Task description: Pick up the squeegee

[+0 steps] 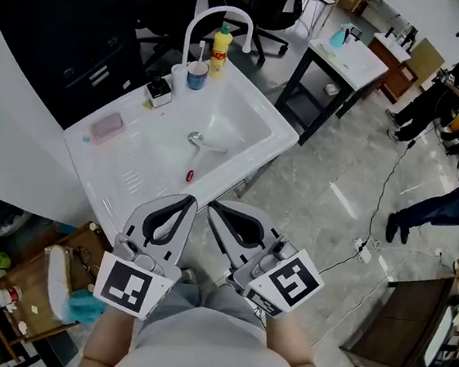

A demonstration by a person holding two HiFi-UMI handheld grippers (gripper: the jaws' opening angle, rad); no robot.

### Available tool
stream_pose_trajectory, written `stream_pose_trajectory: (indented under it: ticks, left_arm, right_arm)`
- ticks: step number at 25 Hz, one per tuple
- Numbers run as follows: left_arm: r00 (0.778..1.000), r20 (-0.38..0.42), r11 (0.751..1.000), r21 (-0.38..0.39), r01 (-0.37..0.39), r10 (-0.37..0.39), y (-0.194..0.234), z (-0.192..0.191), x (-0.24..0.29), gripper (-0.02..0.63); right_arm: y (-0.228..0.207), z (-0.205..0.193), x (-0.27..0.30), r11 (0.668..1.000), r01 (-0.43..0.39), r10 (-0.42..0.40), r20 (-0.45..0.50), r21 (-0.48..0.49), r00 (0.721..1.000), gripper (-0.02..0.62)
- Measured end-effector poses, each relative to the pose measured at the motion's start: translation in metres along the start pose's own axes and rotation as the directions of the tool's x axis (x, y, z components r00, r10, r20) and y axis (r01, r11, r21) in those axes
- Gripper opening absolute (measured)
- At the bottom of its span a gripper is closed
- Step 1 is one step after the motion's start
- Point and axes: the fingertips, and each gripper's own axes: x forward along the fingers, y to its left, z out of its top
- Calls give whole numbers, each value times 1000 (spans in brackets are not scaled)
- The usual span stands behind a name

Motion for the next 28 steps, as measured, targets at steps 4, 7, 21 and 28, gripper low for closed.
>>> stream_pose_trajectory:
  ticks: [4,7,21,28]
  left_arm:
    - [999,-1,999,-3,39,-39,6,-5,6,14]
    - [998,1,998,-22,59,-59,8,-8,12,14]
    - [999,-6,999,-26,40,-41,37,-6,67,14]
    - [1000,-13,999,-36,3,-3,59,-5,109,14]
  right_arm:
    - [-7,-4,2,999,49,-49,-12,-8,999,9]
    - [-14,-8,1,997,81,-81,-30,-3,996,9]
    - [-72,-6,23,997,76,-76,-39,-2,996,9]
    - [-116,-4,47,999,32,-32,-57,0,998,9]
